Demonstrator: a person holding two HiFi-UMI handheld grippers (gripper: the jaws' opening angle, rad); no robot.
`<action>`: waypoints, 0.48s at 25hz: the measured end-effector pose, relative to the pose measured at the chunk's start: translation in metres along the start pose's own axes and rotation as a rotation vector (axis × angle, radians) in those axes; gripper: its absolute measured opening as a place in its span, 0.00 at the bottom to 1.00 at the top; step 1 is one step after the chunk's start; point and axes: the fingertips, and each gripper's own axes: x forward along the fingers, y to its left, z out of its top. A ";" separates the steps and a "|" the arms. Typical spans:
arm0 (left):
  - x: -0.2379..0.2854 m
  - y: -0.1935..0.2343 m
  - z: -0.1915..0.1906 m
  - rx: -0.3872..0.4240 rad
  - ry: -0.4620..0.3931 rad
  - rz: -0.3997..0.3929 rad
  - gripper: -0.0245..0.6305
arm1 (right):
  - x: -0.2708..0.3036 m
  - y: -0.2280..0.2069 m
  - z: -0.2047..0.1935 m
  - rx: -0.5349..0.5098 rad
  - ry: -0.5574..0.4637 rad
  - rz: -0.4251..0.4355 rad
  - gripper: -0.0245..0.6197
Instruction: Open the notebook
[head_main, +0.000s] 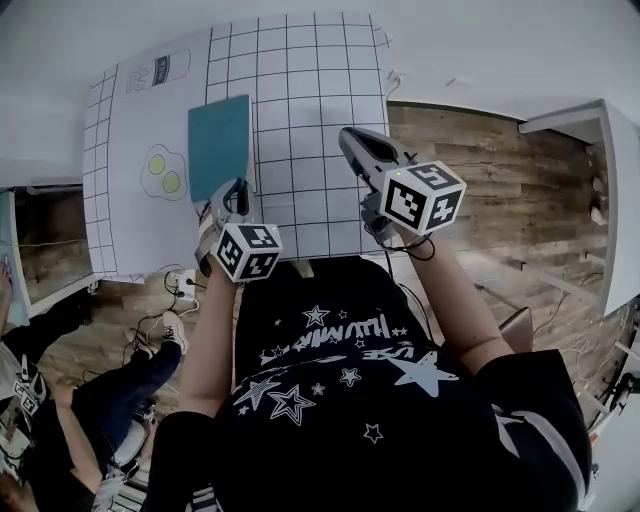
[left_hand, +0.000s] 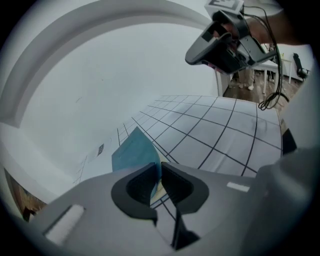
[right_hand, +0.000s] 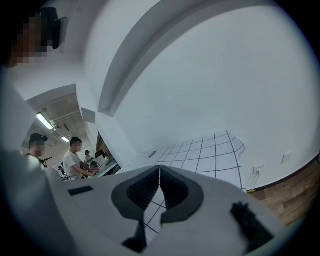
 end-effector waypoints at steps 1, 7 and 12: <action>-0.004 0.005 0.002 -0.031 -0.017 -0.005 0.11 | 0.004 0.003 0.001 -0.006 0.003 0.005 0.06; -0.043 0.051 0.007 -0.315 -0.147 -0.062 0.11 | 0.027 0.034 0.000 -0.047 0.015 0.022 0.06; -0.069 0.102 -0.007 -0.419 -0.250 -0.083 0.11 | 0.053 0.065 0.004 -0.055 -0.006 0.013 0.06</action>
